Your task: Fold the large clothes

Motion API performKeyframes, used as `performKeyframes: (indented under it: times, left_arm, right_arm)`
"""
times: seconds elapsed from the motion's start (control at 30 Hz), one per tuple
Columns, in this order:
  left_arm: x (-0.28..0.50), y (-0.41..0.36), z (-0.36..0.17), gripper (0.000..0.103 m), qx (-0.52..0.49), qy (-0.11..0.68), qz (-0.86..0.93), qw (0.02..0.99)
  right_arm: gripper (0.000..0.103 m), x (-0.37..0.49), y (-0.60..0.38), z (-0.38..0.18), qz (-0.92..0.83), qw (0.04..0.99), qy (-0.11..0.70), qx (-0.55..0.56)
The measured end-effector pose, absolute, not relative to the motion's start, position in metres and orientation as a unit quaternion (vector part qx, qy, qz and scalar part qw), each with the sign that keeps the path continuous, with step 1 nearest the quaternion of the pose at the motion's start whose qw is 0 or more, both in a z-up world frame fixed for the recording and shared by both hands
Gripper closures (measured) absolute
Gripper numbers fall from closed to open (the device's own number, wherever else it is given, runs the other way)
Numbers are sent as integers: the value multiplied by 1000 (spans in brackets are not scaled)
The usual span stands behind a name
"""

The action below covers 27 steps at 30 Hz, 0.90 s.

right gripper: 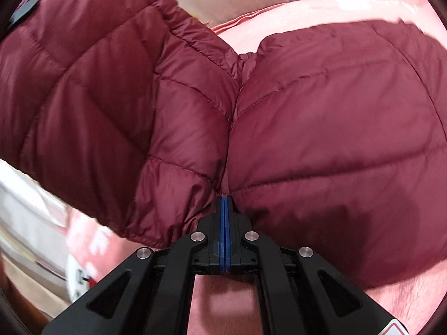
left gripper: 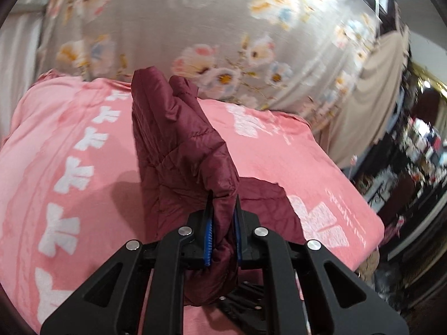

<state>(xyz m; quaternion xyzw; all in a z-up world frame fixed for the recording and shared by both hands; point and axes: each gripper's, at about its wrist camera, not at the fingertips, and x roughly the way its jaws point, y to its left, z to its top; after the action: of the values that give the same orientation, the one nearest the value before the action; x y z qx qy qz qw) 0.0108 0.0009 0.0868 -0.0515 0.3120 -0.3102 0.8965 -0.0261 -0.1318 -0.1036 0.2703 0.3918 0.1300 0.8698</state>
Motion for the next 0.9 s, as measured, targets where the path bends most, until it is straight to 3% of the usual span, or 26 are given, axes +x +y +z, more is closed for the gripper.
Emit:
performKeyframes:
  times: [0.23, 0.5, 0.7, 0.83, 0.9]
  left_arm:
    - [11, -93, 49, 94, 2, 357, -364, 860]
    - [19, -178, -40, 94, 58, 457, -369, 807]
    - [11, -197, -68, 94, 84, 464, -357, 806]
    - [17, -186, -50, 83, 34, 477, -386, 789]
    - [21, -169, -19, 69, -21, 468, -420, 777]
  right_arm:
    - [103, -80, -179, -98, 93, 869, 376, 309]
    - [103, -138, -228, -89, -17, 881, 369, 296]
    - [94, -154, -239, -78, -56, 893, 350, 277]
    - [88, -155, -234, -60, -67, 908, 326, 253]
    - [68, -165, -242, -53, -66, 916, 307, 248]
